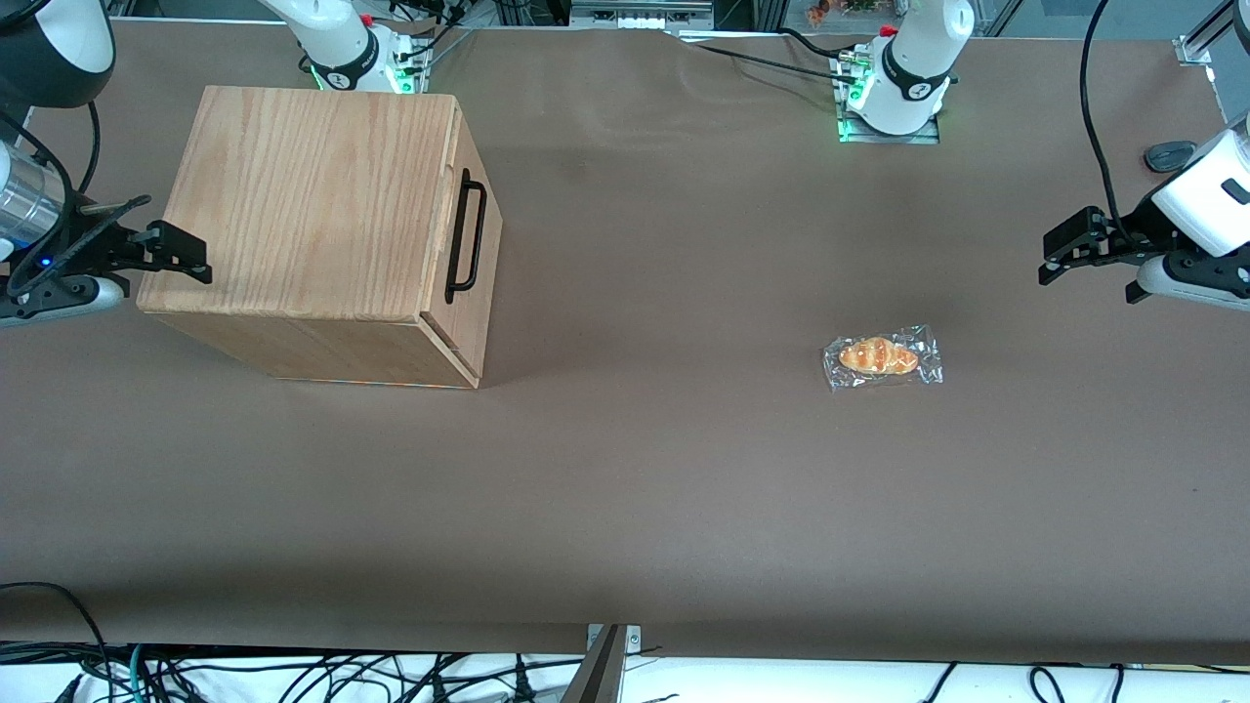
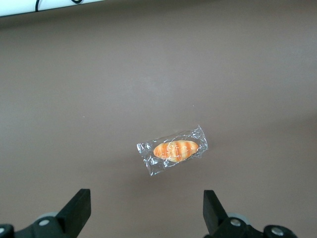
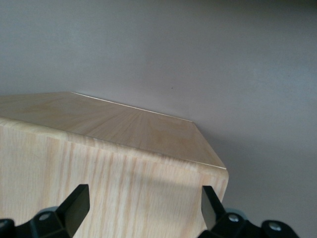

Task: Open top drawer with left arm

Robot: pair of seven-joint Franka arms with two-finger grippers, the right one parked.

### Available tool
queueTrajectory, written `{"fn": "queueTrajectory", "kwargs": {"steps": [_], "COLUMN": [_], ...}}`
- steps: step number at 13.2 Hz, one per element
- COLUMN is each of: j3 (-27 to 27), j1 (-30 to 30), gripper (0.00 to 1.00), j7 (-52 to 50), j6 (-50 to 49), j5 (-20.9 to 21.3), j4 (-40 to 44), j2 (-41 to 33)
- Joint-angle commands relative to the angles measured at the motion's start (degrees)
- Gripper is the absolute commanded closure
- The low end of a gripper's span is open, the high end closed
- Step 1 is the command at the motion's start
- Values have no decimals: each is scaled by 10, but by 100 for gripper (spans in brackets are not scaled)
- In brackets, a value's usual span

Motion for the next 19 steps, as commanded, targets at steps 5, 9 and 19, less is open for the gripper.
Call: {"fn": "queueTrajectory", "kwargs": {"steps": [5,9,19], "j3": [-22,-77,-93], "j1": [-9,-51,-278], "gripper": [0,0,0], "j7": [-6,-122,-357], "j6": [-5,-6,191], "j5": [-20,-22,-154], "j4": [10,9,11], "j2": [47,77,179]}}
